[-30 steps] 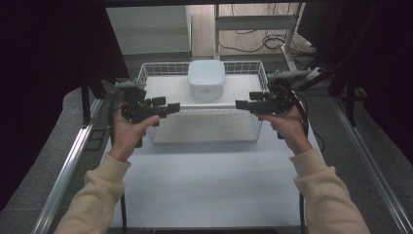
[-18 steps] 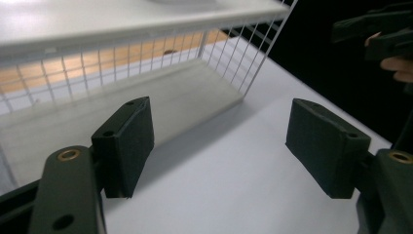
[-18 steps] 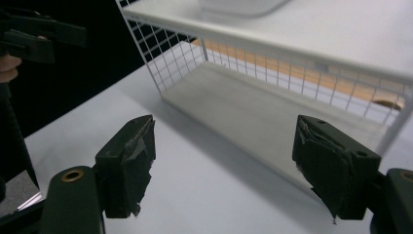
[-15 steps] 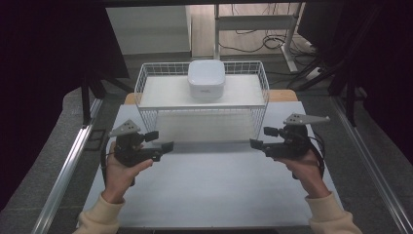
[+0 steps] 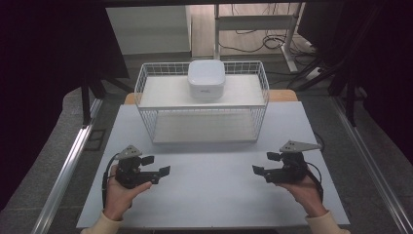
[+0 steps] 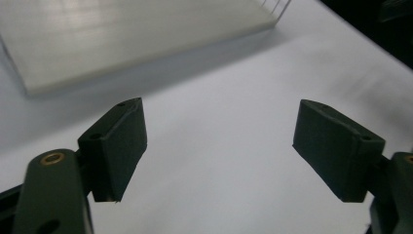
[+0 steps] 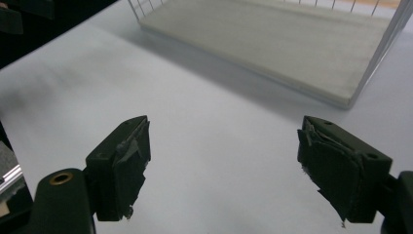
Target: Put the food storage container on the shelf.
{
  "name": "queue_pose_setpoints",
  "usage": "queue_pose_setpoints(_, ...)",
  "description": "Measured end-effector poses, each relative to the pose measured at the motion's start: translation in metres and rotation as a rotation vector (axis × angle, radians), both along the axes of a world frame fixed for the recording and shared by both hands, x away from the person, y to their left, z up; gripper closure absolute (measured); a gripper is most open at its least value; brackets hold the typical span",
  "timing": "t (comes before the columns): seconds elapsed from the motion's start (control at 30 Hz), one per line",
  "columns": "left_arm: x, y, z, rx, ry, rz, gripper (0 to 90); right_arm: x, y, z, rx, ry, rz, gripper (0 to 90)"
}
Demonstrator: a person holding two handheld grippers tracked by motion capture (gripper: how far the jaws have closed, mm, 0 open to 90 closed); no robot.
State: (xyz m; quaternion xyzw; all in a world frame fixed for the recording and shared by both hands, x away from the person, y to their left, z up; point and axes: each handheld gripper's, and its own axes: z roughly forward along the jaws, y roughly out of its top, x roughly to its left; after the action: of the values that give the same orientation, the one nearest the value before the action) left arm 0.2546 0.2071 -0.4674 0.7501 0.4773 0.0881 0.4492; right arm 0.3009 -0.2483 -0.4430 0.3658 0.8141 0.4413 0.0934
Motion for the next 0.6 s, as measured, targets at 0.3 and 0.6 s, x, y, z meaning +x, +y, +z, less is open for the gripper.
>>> queue_pose_setpoints(0.3, 0.002, -0.002, -0.009, 0.016, 0.025, 0.01, 17.5, 0.0, -0.001, -0.016, -0.034, 0.012, -0.004, 18.5)
queue_pose_setpoints(0.6, 0.002, -0.004, -0.006, 0.008, 0.017, 0.005, 16.6, -0.002, -0.001, -0.012, -0.013, 0.011, 0.0, 18.8)
